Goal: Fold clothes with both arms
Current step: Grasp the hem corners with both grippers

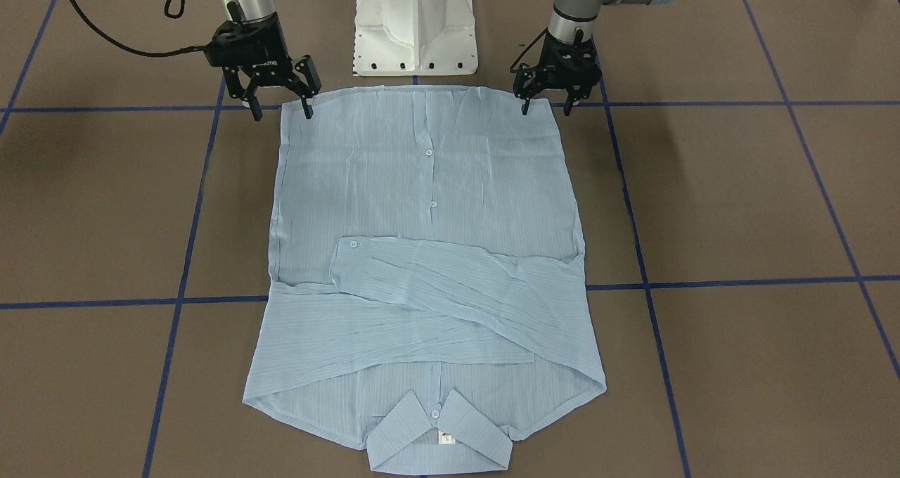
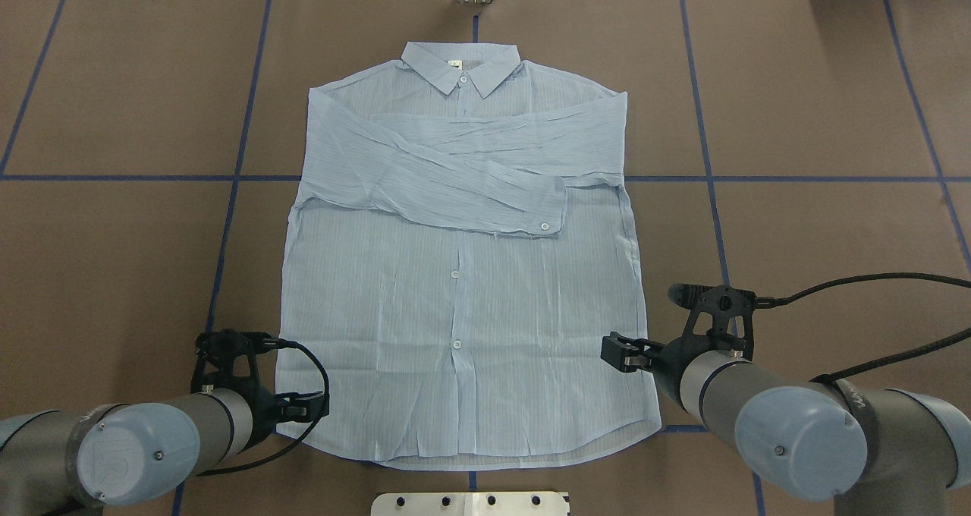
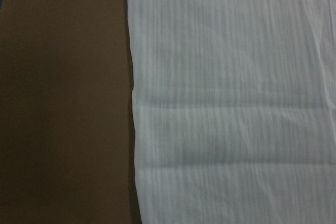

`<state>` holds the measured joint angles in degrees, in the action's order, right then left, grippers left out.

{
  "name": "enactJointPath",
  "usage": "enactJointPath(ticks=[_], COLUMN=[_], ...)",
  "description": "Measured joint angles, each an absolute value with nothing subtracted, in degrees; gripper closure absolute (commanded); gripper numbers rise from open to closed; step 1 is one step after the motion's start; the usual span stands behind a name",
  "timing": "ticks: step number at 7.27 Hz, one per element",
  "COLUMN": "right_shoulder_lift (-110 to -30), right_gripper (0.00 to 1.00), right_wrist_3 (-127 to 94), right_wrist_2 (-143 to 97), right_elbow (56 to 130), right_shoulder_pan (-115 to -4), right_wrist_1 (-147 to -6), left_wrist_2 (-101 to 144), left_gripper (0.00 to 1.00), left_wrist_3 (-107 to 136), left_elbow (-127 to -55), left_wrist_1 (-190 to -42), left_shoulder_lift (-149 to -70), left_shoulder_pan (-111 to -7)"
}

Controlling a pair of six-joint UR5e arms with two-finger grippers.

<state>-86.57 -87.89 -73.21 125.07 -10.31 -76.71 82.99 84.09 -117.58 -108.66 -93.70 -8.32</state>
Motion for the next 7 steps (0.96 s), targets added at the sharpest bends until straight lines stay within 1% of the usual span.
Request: enactJointPath(ticks=[1,2,3,4,5,6,7], right_shoulder_lift=[-86.57,-86.57,-86.57,-86.59,-86.61,-86.61,-86.63], right_gripper=[0.00,0.00,0.00,0.00,0.00,0.00,0.00], right_wrist_3=[-87.89,-87.89,-87.89,-87.89,-87.89,-87.89,-87.89], right_wrist_2=[-73.21,-73.21,-73.21,-73.21,-73.21,-73.21,-73.21], right_elbow=[125.07,125.07,125.06,125.02,124.99,124.99,124.98], right_shoulder_pan=[-10.30,-10.29,-10.28,-10.29,-10.28,-10.28,-10.28], right_wrist_1=[-76.67,-76.67,-76.70,-76.70,-76.67,-76.67,-76.68], left_wrist_2=[83.05,83.12,83.21,83.34,83.60,83.89,84.01], left_gripper=[0.45,0.52,0.63,0.77,0.83,0.99,1.00], left_wrist_3=[84.10,84.11,84.11,84.11,84.11,84.11,84.11], left_elbow=[-117.51,-117.53,-117.63,-117.71,-117.77,-117.85,-117.90], left_wrist_1=[-108.33,-107.77,-107.16,-106.87,-106.76,-106.72,-106.70], left_shoulder_lift=[-93.70,-93.73,-93.82,-94.01,-94.25,-94.37,-94.37], left_shoulder_pan=[-7.96,-7.69,-7.56,-7.48,-7.43,-7.40,-7.39])
